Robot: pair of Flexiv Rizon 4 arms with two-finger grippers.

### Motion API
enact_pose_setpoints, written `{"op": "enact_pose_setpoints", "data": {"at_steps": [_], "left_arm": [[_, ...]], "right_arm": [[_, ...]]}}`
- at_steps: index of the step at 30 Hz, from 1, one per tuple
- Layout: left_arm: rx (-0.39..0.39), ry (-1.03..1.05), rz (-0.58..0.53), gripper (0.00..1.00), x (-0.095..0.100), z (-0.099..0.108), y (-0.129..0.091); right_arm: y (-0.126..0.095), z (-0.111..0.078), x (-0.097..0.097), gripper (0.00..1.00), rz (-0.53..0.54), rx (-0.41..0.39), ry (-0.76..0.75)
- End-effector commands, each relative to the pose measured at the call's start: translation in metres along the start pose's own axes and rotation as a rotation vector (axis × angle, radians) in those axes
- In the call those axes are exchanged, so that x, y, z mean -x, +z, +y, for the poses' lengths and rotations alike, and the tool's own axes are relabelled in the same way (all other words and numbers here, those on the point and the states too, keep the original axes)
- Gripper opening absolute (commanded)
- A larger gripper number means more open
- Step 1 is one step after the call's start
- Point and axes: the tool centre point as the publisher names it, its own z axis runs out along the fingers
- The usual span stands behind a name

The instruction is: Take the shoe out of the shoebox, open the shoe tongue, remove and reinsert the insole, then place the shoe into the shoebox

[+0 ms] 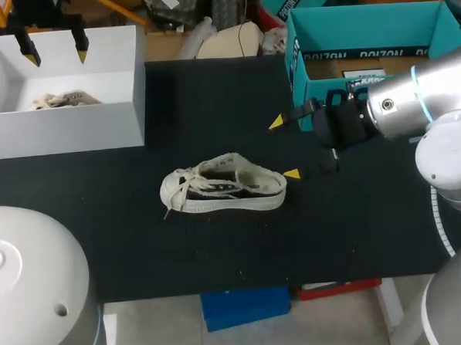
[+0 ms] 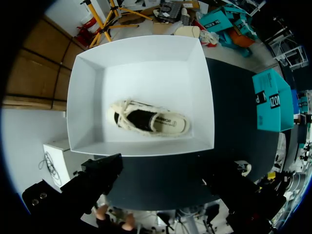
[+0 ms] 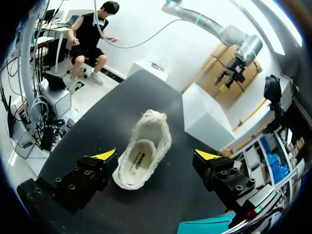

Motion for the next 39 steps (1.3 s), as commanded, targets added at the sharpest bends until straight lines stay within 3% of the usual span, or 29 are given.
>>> {"op": "enact_pose_setpoints", "data": {"at_steps": [1, 20, 39], "left_arm": [[0.001, -0.002, -0.003, 1.00, -0.001, 0.000, 0.000], [0.001, -0.002, -0.003, 1.00, -0.001, 0.000, 0.000], [0.001, -0.002, -0.003, 1.00, -0.001, 0.000, 0.000]], "right_arm": [[0.001, 0.000, 0.000, 1.00, -0.001, -0.001, 0.001], [-0.001, -0.004, -0.003, 1.00, -0.012, 0.032, 0.023], [0.024, -0.036, -0.022, 1.00, -0.057, 0.163, 0.168]]}}
